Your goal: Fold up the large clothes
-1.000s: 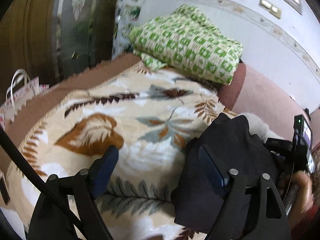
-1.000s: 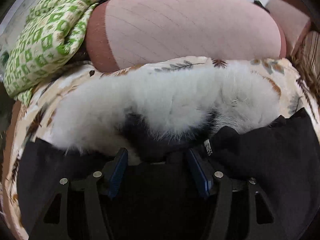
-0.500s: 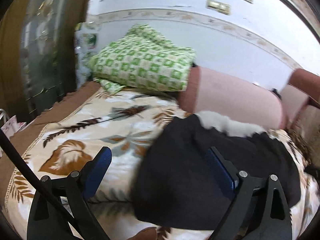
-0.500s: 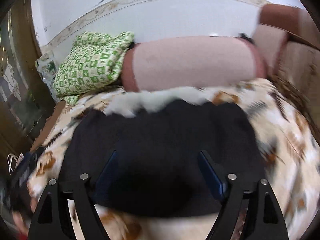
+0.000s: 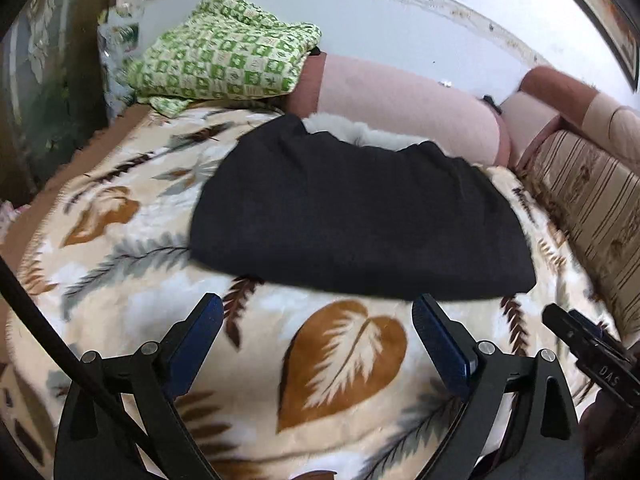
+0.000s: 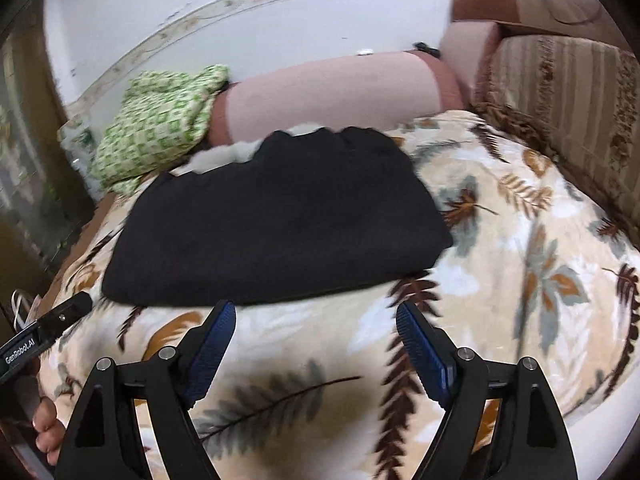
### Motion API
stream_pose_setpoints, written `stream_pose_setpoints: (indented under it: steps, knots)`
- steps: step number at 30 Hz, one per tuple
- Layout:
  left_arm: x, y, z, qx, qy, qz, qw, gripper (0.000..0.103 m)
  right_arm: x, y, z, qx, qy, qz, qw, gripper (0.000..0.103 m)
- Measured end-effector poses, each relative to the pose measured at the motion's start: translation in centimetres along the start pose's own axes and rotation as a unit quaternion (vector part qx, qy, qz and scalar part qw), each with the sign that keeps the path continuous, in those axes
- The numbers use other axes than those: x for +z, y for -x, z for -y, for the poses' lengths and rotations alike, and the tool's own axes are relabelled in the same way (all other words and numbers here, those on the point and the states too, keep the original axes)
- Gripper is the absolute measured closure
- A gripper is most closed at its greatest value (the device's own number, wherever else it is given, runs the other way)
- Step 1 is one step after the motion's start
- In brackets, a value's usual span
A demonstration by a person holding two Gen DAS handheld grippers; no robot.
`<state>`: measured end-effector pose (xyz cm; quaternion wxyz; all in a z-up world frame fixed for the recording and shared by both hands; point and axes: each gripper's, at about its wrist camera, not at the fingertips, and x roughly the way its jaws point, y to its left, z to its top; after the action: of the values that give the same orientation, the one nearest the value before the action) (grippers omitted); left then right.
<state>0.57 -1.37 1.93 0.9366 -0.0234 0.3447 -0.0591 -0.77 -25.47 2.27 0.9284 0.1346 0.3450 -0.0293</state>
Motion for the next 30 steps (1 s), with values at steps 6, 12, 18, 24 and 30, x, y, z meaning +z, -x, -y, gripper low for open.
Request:
stream_pose_setpoints:
  steps: [6, 12, 18, 24, 30]
  knots:
    - [-1.0, 2.7, 0.8, 0.047, -0.009, 0.013, 0.9988, 0.008, -1.9, -0.4, -1.9, 0.022, 0.012, -0.016, 1.0, 0.017]
    - [-1.6, 3.3, 2.3, 0.04, -0.028, 0.004, 0.9988, 0.008, -2.4, 0.5, -1.3, 0.001, 0.009, -0.008, 1.0, 0.017]
    - [-2.1, 3.3, 2.9, 0.041, -0.036, 0.001, 0.9985, 0.008, -2.2, 1.4, -0.9, -0.014, 0.005, 0.004, 1.0, 0.015]
    - [-2.3, 2.9, 2.4, 0.049, -0.029, -0.005, 0.9984, 0.008, -2.4, 1.2, -1.2, -0.018, 0.01, -0.001, 1.0, 0.015]
    - [-2.4, 2.1, 1.8, 0.051, -0.02, -0.021, 0.9983, 0.008, -2.6, 1.1, -1.9, -0.031, 0.028, 0.002, 0.999, 0.014]
